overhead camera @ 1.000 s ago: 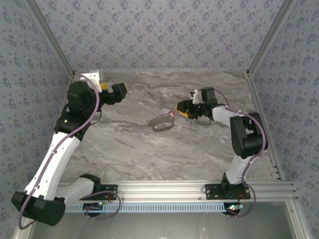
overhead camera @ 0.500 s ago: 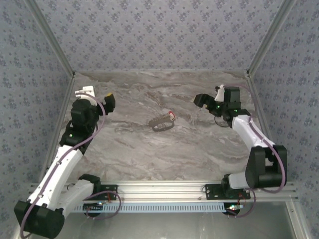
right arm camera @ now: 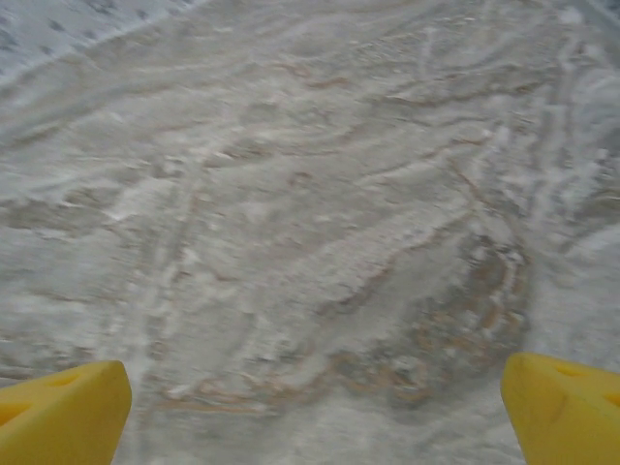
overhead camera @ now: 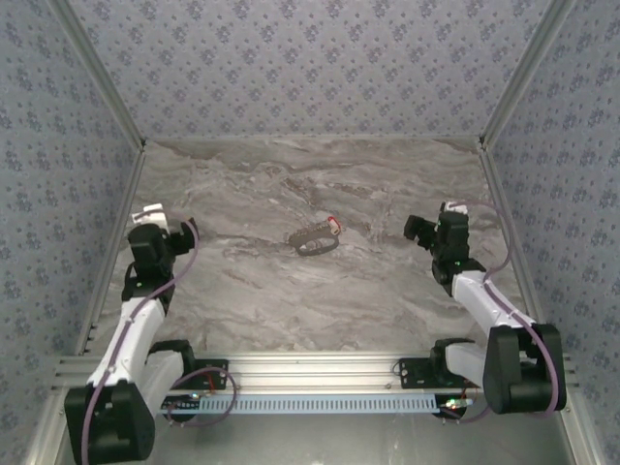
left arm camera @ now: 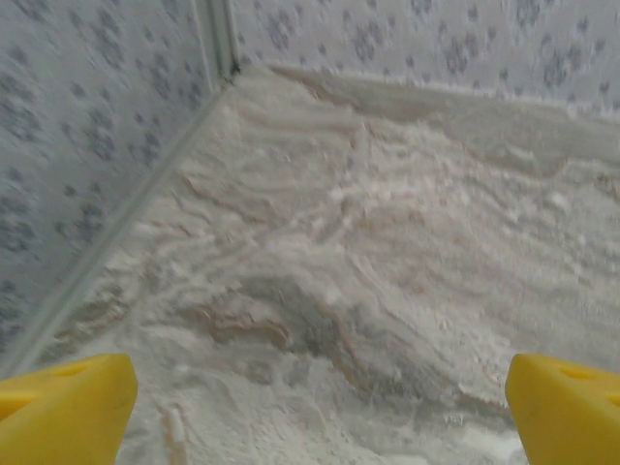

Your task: Put the keys on the keyring

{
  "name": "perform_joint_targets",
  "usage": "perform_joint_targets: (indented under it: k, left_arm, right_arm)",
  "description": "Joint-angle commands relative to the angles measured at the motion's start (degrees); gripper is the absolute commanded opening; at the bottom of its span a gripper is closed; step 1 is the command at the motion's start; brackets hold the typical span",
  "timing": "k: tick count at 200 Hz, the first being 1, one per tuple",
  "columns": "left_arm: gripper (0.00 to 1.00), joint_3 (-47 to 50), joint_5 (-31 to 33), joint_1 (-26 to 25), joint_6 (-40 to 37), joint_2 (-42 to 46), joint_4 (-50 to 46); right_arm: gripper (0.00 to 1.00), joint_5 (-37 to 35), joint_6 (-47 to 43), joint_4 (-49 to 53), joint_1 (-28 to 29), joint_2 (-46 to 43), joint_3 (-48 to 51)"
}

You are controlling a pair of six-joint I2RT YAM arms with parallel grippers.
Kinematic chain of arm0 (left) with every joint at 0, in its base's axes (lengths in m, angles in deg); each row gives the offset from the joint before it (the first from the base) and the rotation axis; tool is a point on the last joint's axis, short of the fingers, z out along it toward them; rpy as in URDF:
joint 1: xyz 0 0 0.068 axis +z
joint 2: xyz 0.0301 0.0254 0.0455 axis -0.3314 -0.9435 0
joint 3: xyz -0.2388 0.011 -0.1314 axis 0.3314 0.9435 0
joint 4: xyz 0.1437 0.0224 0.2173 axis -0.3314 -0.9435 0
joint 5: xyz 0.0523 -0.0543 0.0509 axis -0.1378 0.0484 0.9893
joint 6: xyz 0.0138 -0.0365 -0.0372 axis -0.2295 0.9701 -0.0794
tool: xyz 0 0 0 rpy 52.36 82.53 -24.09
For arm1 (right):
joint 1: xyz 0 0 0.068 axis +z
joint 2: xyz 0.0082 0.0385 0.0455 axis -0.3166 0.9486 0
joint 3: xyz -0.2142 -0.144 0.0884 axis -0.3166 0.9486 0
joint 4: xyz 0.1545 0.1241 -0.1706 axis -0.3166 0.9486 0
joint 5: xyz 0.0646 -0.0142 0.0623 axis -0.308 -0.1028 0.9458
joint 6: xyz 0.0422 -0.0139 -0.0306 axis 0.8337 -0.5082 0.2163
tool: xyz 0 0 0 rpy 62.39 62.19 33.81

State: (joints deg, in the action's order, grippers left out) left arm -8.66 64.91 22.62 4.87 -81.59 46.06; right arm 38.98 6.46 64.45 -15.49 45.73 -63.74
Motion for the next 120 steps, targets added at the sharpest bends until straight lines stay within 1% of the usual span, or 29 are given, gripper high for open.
perform_joint_targets:
  k: [1, 16, 26, 31, 36, 40, 46, 58, 67, 71, 74, 81, 84, 90, 96, 100, 103, 107, 111, 116, 118, 120]
  left_arm:
    - [0.98, 2.6, -3.1, 0.1, -0.7, -8.0, 15.8]
    - [0.98, 3.2, -4.1, 0.1, -2.6, -15.7, 23.1]
    - [0.98, 3.5, -4.6, 0.1, -3.3, -20.2, 27.0]
    - [0.98, 3.9, -4.8, 0.1, -3.4, -22.1, 29.3]
    - [0.98, 4.3, -5.2, 0.0, -3.3, -24.0, 32.1]
    - [0.98, 4.0, -5.2, 0.1, -3.4, -24.9, 33.0]
    - [0.98, 2.9, -6.2, 0.3, -2.4, -25.6, 31.7]
    - [0.98, 3.4, -9.1, 0.1, -3.0, -29.5, 37.0]
    - [0.98, 3.8, -9.1, -0.3, -3.6, -32.8, 40.3]
    - [0.98, 4.1, -9.0, -0.3, -3.5, -34.5, 42.1]
    - [0.98, 4.2, -8.9, -0.4, -3.5, -35.5, 43.4]
    - [0.98, 3.7, -9.2, -0.4, -3.5, -36.7, 44.7]
    - [0.98, 3.0, -9.6, -0.4, -3.7, -36.3, 42.5]
    - [0.98, 1.6, -10.2, -0.5, -4.3, -35.5, 38.3]
    - [0.98, 1.4, -11.0, -0.7, -5.0, -36.3, 39.4]
    - [0.98, 1.2, -11.7, -0.9, -5.4, -36.5, 39.1]
    - [0.98, 1.0, -11.7, -1.0, -5.5, -36.2, 37.8]
    - [0.98, 0.7, -11.7, -0.9, -5.5, -35.9, 37.0]
    - [0.98, 0.9, -11.5, -1.0, -5.4, -36.2, 38.1]
    - [0.98, 1.0, -11.4, -1.0, -5.2, -36.3, 38.3]
    - [0.98, 0.8, -11.3, -1.0, -5.2, -36.1, 37.7]
    - [0.98, 0.6, -11.1, -0.9, -5.1, -36.0, 37.1]
  right_arm:
    - [1.00, -7.8, -6.8, -11.1, -0.6, 1.6, 2.8]
    - [1.00, -7.5, -8.2, -20.7, -1.3, 5.2, 5.7]
    - [1.00, -8.0, -9.1, -23.5, -1.6, 8.6, 6.4]
    - [1.00, -8.1, -9.6, -26.7, -1.8, 10.1, 7.3]
    - [1.00, -7.9, -12.3, -30.8, -2.1, 11.2, 7.8]
    - [1.00, -7.4, -12.4, -30.3, -2.3, 11.1, 7.5]
    - [1.00, -7.1, -11.5, -29.7, -2.7, 11.1, 7.4]
    - [1.00, -6.1, -11.4, -37.4, -3.8, 13.6, 9.4]
    - [1.00, -5.0, -9.8, -41.9, -5.3, 16.3, 10.9]
    - [1.00, -4.5, -11.7, -46.1, -5.6, 17.6, 11.7]
    - [1.00, -4.5, -12.5, -47.1, -5.6, 18.0, 11.8]
    - [1.00, -3.2, -13.0, -44.6, -5.4, 17.2, 11.3]
    - [1.00, -2.0, -11.6, -42.6, -5.3, 16.9, 10.9]
    - [1.00, -0.4, -11.2, -42.5, -5.5, 17.7, 10.6]
    - [1.00, -0.3, -11.6, -44.1, -5.6, 19.7, 10.5]
    - [1.00, -0.9, -12.1, -48.7, -5.3, 22.7, 10.9]
    - [1.00, -0.7, -14.8, -52.6, -5.0, 24.8, 11.1]
    - [1.00, -0.6, -15.7, -53.2, -4.7, 25.4, 10.7]
    - [1.00, -0.7, -15.4, -46.4, -4.7, 23.6, 9.1]
    - [1.00, -1.4, -12.2, -38.0, -4.7, 21.3, 6.8]
    - [1.00, -1.6, -12.1, -36.8, -4.7, 21.1, 6.2]
    - [1.00, -1.7, -12.4, -37.8, -4.7, 21.6, 6.3]
